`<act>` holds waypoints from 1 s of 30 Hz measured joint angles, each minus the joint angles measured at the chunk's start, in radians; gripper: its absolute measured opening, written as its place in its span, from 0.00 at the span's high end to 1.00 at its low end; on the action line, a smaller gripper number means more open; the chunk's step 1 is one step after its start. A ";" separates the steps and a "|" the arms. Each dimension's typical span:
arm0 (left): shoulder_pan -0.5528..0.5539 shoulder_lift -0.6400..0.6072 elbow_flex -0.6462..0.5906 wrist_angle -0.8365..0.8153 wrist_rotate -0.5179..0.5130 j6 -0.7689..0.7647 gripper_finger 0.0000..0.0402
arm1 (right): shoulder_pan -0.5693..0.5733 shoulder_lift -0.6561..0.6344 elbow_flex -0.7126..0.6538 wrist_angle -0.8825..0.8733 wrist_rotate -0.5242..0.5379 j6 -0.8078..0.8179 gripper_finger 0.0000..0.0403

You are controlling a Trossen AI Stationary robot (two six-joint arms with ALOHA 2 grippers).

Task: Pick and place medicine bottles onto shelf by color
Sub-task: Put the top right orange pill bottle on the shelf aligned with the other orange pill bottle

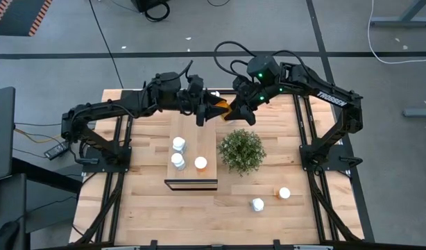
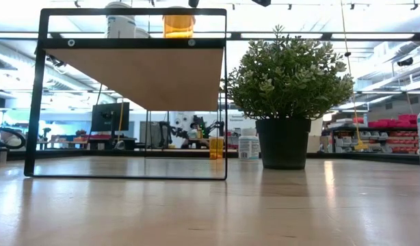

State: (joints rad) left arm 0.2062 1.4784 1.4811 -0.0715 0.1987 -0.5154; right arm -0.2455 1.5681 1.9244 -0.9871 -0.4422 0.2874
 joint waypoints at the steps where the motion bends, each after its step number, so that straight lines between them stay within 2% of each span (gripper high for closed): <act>1: 0.000 0.000 0.000 -0.001 0.000 0.000 0.35 | 0.000 0.000 0.000 0.000 0.000 0.000 0.49; 14: 0.000 0.000 0.000 -0.010 -0.001 0.002 0.53 | 0.000 0.000 0.000 0.000 0.000 -0.008 0.49; 23: 0.015 0.000 0.000 -0.008 0.001 0.004 0.50 | -0.001 0.000 0.000 0.002 0.001 -0.022 0.47; 30: 0.032 0.000 0.000 -0.008 0.007 0.002 0.54 | -0.002 0.000 0.000 0.003 0.007 -0.026 0.42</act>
State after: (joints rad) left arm 0.2384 1.4784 1.4811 -0.0794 0.2054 -0.5129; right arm -0.2474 1.5681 1.9244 -0.9844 -0.4351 0.2615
